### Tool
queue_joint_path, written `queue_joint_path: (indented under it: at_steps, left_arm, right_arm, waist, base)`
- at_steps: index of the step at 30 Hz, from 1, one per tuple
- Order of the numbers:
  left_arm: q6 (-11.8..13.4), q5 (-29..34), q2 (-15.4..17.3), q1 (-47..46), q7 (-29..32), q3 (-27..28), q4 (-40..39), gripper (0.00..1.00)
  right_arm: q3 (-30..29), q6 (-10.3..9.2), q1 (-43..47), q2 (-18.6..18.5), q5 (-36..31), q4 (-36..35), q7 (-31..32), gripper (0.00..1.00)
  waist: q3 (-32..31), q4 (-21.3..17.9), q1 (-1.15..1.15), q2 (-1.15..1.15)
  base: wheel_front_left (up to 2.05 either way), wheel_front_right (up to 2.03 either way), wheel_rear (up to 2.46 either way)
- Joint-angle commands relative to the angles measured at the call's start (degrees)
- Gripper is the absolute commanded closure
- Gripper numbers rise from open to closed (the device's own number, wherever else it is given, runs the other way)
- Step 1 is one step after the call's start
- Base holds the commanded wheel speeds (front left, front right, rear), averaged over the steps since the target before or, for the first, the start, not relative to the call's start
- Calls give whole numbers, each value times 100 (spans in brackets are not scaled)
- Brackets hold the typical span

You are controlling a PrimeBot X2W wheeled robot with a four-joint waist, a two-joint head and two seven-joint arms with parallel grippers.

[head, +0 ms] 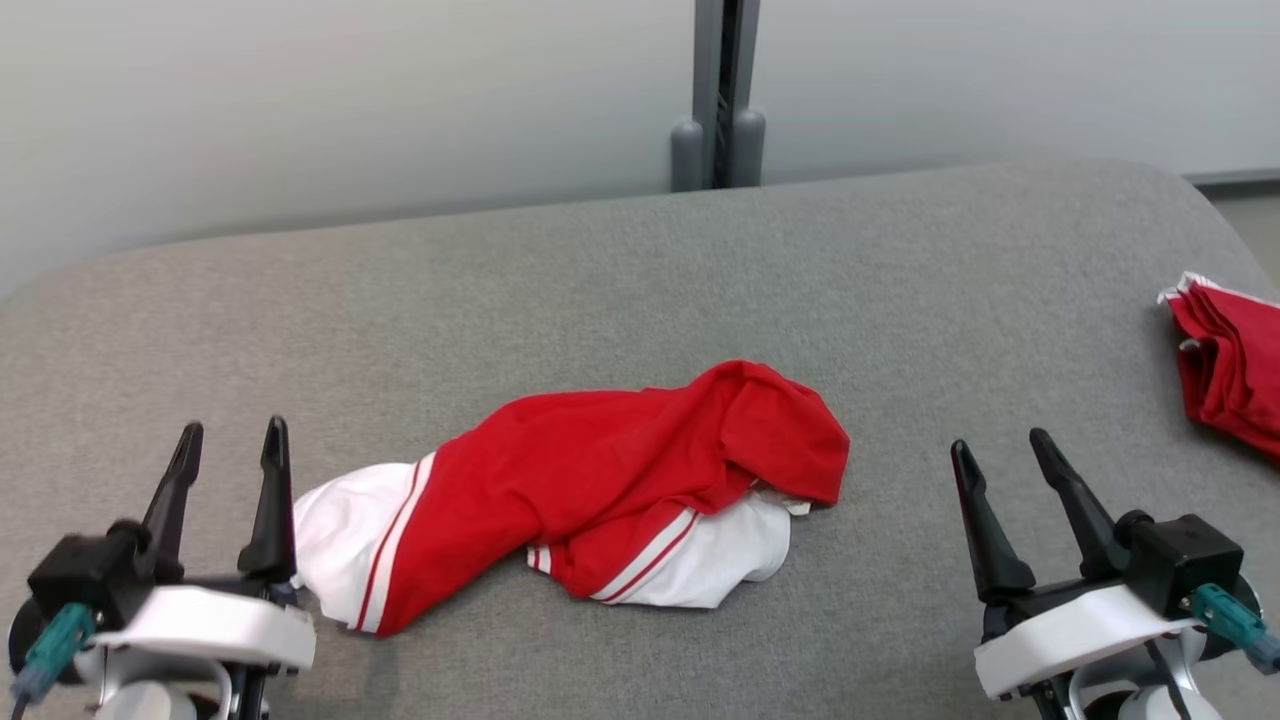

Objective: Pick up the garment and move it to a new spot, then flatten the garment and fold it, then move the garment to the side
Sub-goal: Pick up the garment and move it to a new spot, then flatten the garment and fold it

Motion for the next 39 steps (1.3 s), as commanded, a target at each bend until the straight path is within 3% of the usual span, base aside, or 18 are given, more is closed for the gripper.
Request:
queue_joint_path:
  at_steps: [1,17,39]
  left_arm:
    - [-19,47,23,161,-14,61,-99,0]
    - [291,238,24,1383,261,-66,-959,0]
    - [534,178,60,1641,552,-146,-1366,0]
  right_arm:
    - [10,-2,85,-41,-29,0,36,0]
    - [247,-2,444,-156,63,93,174,0]
    - [143,-2,682,-88,80,-106,245,0]
  waist:
    - [-175,135,0,0]
    - [-688,78,0,0]
    - [-794,82,0,0]
  base:
    - [0,0,0]
    - [0,0,0]
    - [0,0,0]
